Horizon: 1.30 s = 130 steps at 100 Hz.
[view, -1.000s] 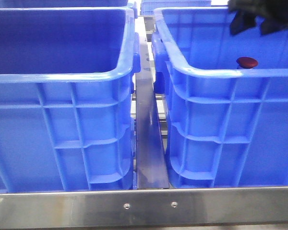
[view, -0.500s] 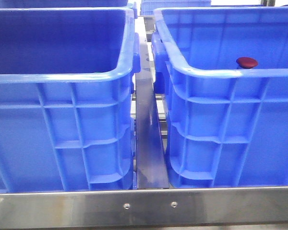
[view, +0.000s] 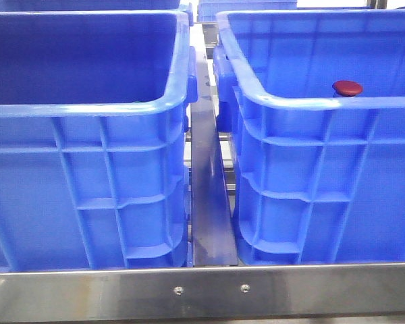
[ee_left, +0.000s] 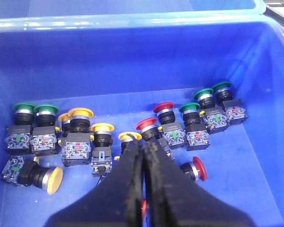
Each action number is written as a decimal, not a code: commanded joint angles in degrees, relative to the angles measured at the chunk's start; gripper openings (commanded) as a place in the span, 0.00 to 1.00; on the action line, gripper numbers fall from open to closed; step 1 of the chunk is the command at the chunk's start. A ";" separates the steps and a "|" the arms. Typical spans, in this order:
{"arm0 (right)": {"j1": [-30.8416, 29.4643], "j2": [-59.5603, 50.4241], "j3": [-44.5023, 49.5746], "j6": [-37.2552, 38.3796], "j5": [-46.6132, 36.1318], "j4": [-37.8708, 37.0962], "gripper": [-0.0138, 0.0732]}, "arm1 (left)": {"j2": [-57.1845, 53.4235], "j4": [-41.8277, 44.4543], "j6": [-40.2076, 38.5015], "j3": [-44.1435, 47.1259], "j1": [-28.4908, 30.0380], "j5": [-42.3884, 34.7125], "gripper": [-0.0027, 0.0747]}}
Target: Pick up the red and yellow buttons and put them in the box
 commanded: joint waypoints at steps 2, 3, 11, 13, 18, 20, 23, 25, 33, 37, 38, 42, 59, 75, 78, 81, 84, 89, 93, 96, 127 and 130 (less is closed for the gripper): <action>-0.41 -0.31 -1.48 -0.45 -0.69 0.10 0.08 | -0.53 -0.04 -0.60 -1.50 0.11 -3.91 0.02; -0.41 -0.31 -1.48 -0.45 -0.69 0.10 0.08 | -0.53 -0.04 -0.60 -1.50 0.11 -3.91 0.02; -0.41 -0.31 -1.48 -0.45 -0.63 0.10 0.08 | -0.53 -0.04 -0.60 -1.50 0.11 -3.91 0.09; -0.41 -0.31 -1.48 -0.45 -0.63 0.10 0.08 | -0.53 -0.04 -0.60 -1.50 0.11 -3.91 0.11; -0.41 -0.31 -1.48 -0.45 -0.63 0.10 0.08 | -0.53 0.05 -0.60 -1.50 0.11 -3.91 0.23; -0.41 -0.31 -1.48 -0.45 -0.63 0.10 0.08 | -0.53 0.05 -0.60 -1.50 0.11 -3.91 0.26; -0.41 -0.31 -1.48 -0.45 -0.63 0.10 0.08 | -0.53 0.17 -0.60 -1.50 0.11 -3.91 0.36; -0.41 -0.31 -1.48 -0.45 -0.63 0.10 0.08 | -0.53 0.29 -0.60 -1.50 0.11 -3.91 0.42; -0.41 -0.31 -1.48 -0.45 -0.63 0.10 0.08 | 0.02 0.71 -0.60 -1.62 0.11 -3.64 0.68; -0.41 -0.31 -1.48 -0.45 -0.63 0.10 0.08 | 0.74 0.71 -0.60 -1.71 0.11 -3.69 0.79; -0.41 -0.31 -1.48 -0.45 -0.63 0.10 0.08 | 0.86 0.71 -0.60 -1.71 0.11 -3.69 0.80; -0.41 -0.31 -1.48 -0.45 -0.63 0.10 0.08 | 1.77 0.71 -0.60 -2.00 0.11 -3.69 0.87; -0.41 -0.31 -1.48 -0.45 -0.63 0.10 0.08 | 8.78 1.23 -0.60 -5.41 0.82 -0.11 0.89; -0.41 -0.31 -1.48 -0.45 -0.63 0.10 0.08 | 17.32 1.23 -0.60 -10.92 4.61 3.34 0.89; -0.41 -0.31 -1.48 -0.45 -0.63 0.10 0.08 | 18.82 1.23 -0.48 -12.20 5.33 4.02 0.89; -0.41 -0.31 -1.48 -0.45 -0.63 0.10 0.08 | 20.35 1.33 -0.48 -13.23 6.05 4.72 0.89; -0.41 -0.31 -1.48 -0.45 -0.63 0.10 0.08 | 22.24 1.58 -0.36 -14.23 6.91 5.71 0.89; -0.41 -0.31 -1.48 -0.45 -0.63 0.10 0.08 | 24.83 2.20 0.54 -15.91 7.90 7.16 0.89; -0.41 -0.31 -1.48 -0.45 -0.63 0.10 0.08 | 27.03 2.29 1.79 -17.20 8.55 8.26 0.89; -0.41 -0.31 -1.48 -0.45 -0.63 0.10 0.08 | 28.43 2.29 2.66 -17.95 8.78 8.89 0.89; -0.41 -0.31 -1.48 -0.45 -0.63 0.10 0.08 | 39.09 3.90 3.86 -20.00 9.69 8.36 0.89; -0.41 -0.31 -1.48 -0.45 -0.63 0.10 0.08 | 39.70 3.90 3.86 -20.00 9.69 7.97 0.89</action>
